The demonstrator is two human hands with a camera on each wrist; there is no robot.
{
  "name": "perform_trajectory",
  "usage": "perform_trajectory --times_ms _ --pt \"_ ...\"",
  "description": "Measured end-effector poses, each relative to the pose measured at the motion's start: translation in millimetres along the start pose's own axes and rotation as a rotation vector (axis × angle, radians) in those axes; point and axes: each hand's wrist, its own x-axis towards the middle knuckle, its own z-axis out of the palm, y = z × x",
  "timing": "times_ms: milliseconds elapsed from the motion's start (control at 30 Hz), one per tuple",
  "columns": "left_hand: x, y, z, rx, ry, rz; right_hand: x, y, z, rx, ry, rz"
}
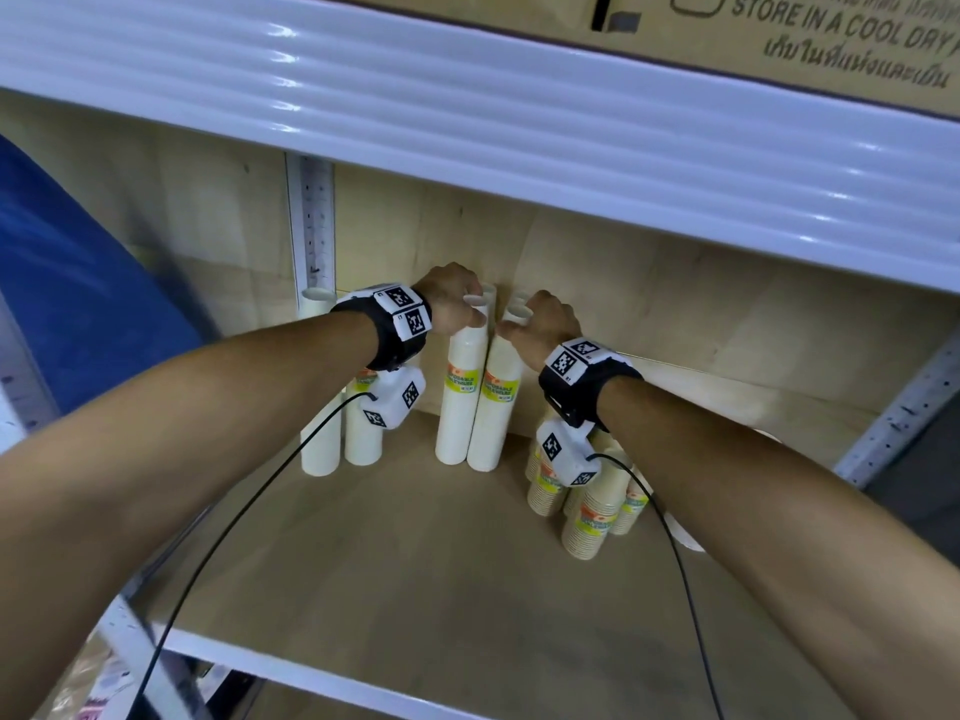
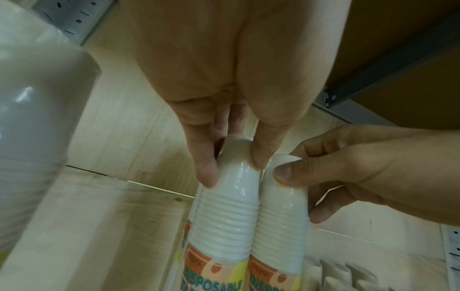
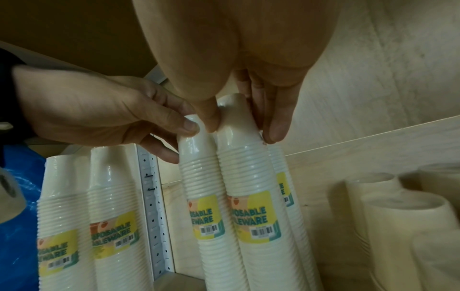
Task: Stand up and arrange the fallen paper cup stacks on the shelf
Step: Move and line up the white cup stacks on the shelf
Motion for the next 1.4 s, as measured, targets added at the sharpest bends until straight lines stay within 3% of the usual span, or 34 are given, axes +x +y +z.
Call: perform_trajectory --times_ms 467,833,1067,1400 --pt "6 -1 -3 -0.034 -0.018 -0.001 7 -7 -4 -0.027 -0.005 -0.044" --pt "-8 -1 -60 0.028 0.047 -0.03 16 -40 -8 -0.104 0.039 -0.193" --pt "-30 -34 -104 0.127 0.153 -0.14 12 -84 20 -0.068 -0.005 -0.357" --pt "-69 -92 -105 0.191 0.094 -0.309 -2 -121 75 -0.012 -0.16 -0.413"
